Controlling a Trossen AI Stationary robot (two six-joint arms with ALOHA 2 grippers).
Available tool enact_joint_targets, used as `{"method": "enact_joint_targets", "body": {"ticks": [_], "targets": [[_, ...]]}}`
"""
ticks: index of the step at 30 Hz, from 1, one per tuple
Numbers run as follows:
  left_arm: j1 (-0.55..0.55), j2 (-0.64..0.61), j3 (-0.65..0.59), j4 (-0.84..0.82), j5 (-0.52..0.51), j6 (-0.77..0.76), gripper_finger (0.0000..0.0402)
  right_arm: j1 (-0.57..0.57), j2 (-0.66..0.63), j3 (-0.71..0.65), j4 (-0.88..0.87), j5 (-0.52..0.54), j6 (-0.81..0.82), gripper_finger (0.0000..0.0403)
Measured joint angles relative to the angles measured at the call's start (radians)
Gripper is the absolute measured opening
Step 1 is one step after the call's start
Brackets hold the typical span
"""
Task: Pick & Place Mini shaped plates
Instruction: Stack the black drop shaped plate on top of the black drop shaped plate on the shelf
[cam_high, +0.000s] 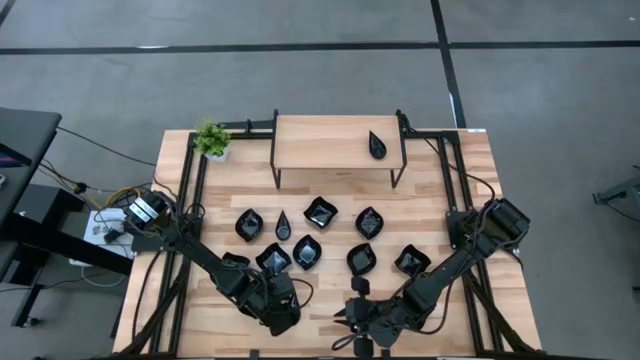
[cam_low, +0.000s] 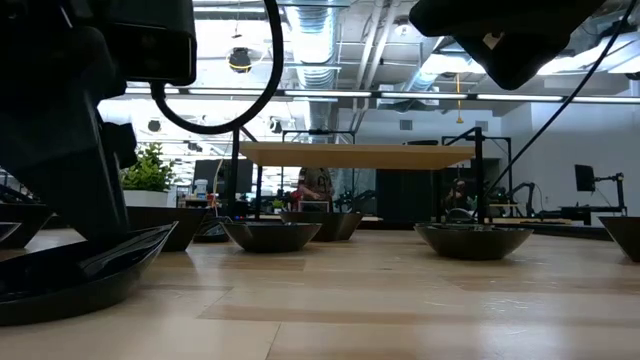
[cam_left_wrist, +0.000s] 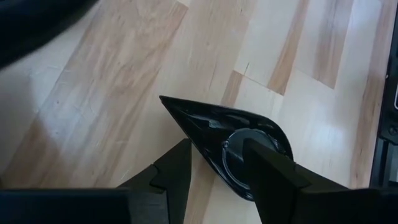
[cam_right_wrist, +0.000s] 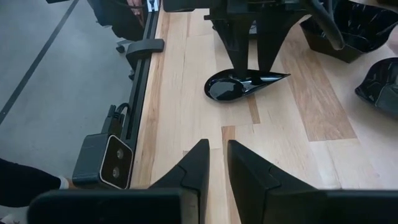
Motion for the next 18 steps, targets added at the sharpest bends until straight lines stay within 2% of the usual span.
{"method": "enact_joint_targets", "body": {"ticks": [18], "targets": [[0.012, 0.021, -0.001, 0.013, 0.031, 0.0, 0.0141, -0.008, 0.0, 0.0, -0.007, 0.0, 0.0, 0.0053]]}}
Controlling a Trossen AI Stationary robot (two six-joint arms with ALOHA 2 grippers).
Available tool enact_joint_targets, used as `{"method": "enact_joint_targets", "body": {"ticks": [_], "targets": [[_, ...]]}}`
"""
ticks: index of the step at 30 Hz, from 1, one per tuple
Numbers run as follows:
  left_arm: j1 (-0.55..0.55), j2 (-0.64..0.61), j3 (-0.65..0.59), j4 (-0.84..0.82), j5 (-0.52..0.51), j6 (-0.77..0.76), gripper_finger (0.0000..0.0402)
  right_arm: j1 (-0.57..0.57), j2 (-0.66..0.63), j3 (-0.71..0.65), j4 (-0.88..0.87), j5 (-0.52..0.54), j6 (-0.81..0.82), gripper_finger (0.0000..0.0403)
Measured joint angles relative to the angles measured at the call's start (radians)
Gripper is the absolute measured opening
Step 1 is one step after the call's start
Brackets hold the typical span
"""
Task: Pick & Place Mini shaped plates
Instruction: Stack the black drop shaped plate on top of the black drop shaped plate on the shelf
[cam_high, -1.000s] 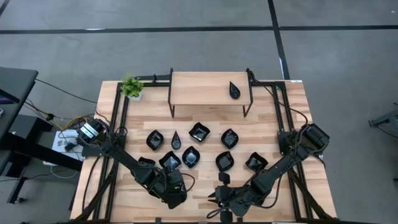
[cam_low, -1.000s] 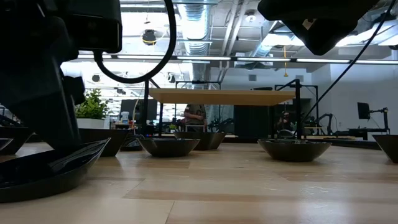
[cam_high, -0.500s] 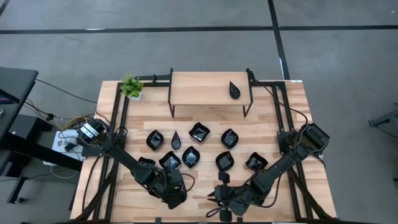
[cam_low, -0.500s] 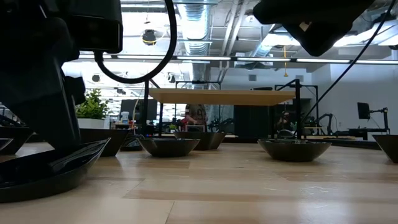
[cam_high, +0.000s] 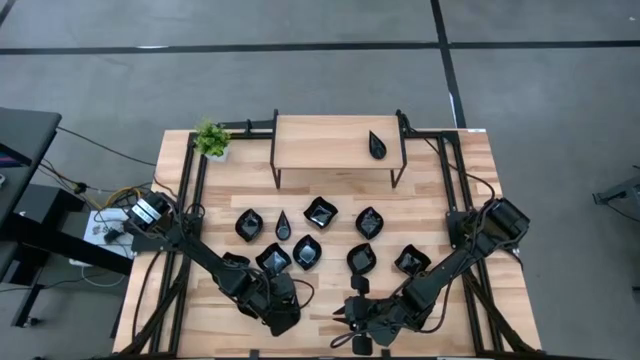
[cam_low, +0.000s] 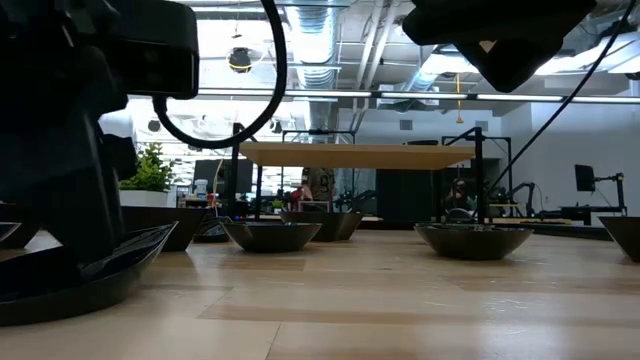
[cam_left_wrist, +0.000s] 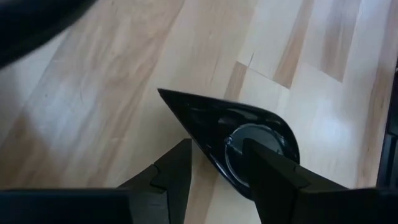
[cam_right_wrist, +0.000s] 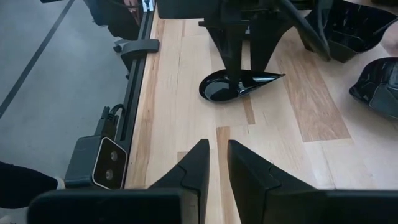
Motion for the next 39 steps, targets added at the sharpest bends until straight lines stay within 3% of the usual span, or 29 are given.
{"method": "enact_joint_targets", "body": {"ticks": [25, 39], "targets": [[0.001, 0.0, 0.0, 0.006, 0.0, 0.001, 0.0024, 0.003, 0.0, 0.0, 0.008, -0.003, 0.0, 0.0053], [0.007, -0.013, 0.002, 0.013, -0.005, 0.004, 0.0015, 0.003, 0.0, 0.0, 0.009, -0.004, -0.002, 0.0053]]}}
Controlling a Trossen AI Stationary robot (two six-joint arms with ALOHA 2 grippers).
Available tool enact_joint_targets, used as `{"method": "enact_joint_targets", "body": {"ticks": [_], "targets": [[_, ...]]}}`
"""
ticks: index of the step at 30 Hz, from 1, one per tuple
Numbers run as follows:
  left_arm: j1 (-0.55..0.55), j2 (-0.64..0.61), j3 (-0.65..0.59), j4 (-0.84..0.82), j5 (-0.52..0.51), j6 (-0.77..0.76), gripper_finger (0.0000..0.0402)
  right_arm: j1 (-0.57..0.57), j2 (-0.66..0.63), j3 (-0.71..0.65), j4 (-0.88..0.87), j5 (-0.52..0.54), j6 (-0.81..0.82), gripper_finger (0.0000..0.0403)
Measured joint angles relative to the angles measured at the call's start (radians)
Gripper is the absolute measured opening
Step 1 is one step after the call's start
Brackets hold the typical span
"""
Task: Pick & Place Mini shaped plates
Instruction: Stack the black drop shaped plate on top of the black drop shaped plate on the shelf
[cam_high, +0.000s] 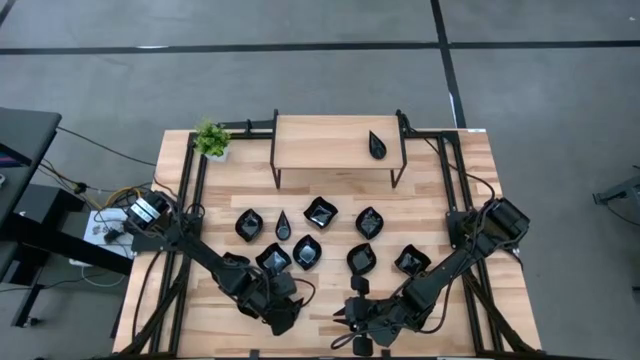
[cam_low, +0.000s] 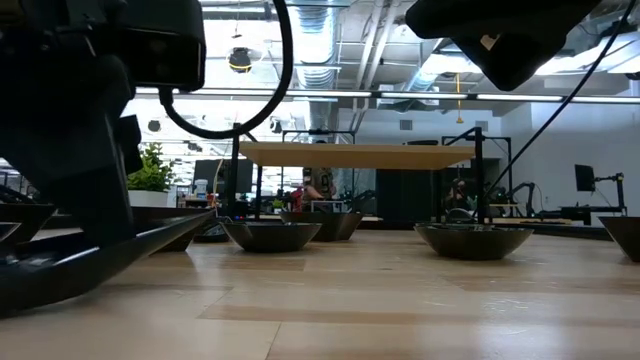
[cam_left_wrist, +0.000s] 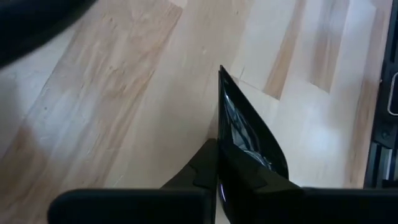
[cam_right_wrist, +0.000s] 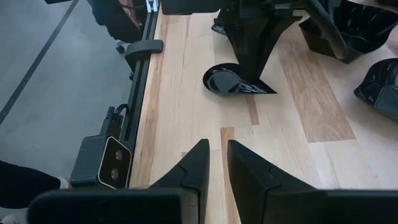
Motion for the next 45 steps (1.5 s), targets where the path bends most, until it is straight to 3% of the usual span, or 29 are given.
{"method": "enact_joint_targets", "body": {"ticks": [20, 30, 39, 45], "targets": [[0.059, 0.0, 0.0, 0.113, 0.006, -0.011, 0.0009, 0.002, -0.002, 0.0, 0.003, -0.024, -0.005, 0.0053], [0.089, 0.0, 0.0, 0.178, 0.027, -0.006, 0.0008, 0.007, -0.004, 0.067, -0.078, -0.056, -0.023, 0.0053], [0.1, -0.003, 0.0, 0.241, 0.022, 0.001, 0.0012, 0.007, -0.004, 0.18, -0.245, -0.057, -0.015, 0.0053], [0.108, -0.006, 0.0, 0.261, 0.022, 0.022, 0.0009, 0.002, -0.005, 0.329, -0.483, -0.057, 0.084, 0.0053]]}}
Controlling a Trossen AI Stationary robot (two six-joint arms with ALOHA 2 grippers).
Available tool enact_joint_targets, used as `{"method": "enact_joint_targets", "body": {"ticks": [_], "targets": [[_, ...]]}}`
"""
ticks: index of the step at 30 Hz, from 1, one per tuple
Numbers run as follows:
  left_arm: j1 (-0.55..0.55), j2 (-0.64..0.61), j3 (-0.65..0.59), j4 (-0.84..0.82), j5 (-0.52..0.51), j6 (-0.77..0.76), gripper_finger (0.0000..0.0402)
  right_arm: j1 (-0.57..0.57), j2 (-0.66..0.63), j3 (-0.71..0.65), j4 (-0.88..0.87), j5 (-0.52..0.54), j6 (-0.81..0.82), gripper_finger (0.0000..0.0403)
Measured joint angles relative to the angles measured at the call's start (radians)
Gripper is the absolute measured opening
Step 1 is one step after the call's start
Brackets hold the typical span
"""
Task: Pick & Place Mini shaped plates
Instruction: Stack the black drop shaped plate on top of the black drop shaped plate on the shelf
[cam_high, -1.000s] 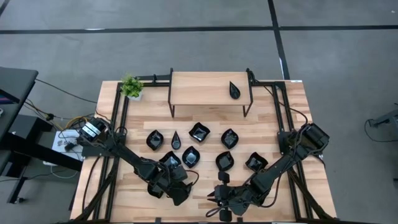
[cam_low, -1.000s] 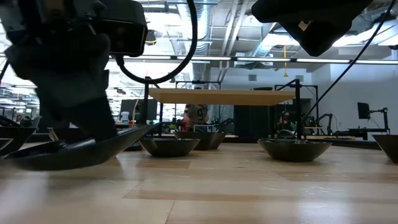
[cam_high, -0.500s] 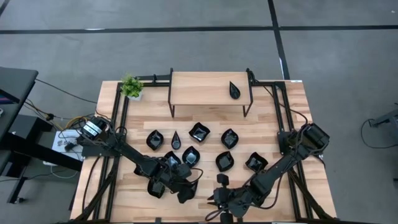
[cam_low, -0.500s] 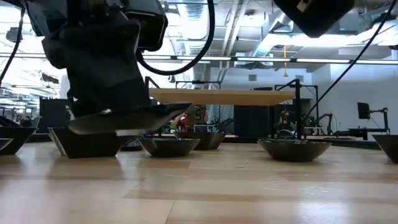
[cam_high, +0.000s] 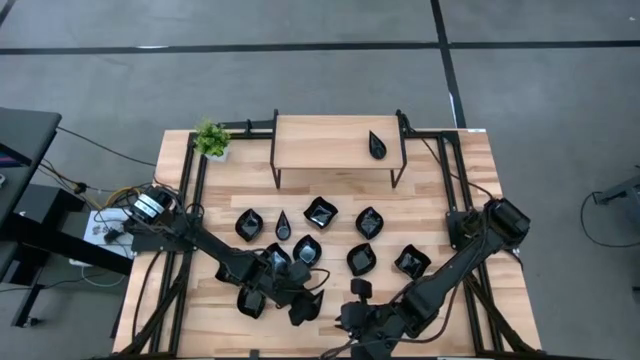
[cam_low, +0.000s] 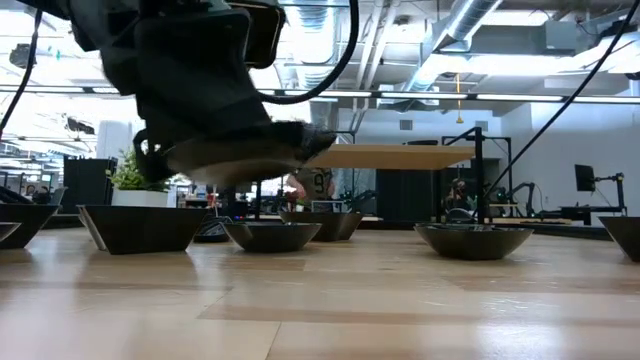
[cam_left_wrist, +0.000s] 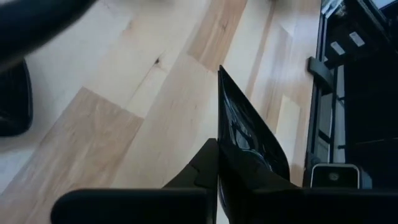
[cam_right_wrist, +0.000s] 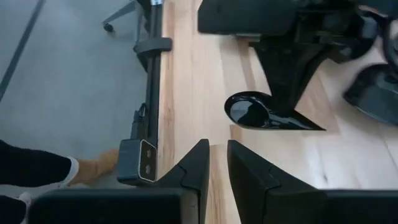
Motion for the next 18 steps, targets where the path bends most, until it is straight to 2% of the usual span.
{"method": "enact_joint_targets", "body": {"ticks": [4, 7, 14, 18], "targets": [[0.017, -0.024, 0.009, 0.007, -0.002, 0.0, 0.0011, 0.006, -0.001, 0.123, -0.166, 0.001, 0.105, 0.0053], [0.033, -0.064, 0.019, 0.008, -0.002, 0.04, 0.0008, 0.019, -0.001, 0.203, -0.221, 0.005, 0.149, 0.0053], [0.053, -0.232, 0.02, 0.003, -0.02, 0.251, 0.0009, 0.042, -0.001, 0.342, -0.228, 0.016, 0.222, 0.0052], [0.069, -0.325, 0.021, 0.001, -0.06, 0.362, 0.0008, 0.054, -0.001, 0.377, -0.228, 0.122, 0.279, 0.0042]]}}
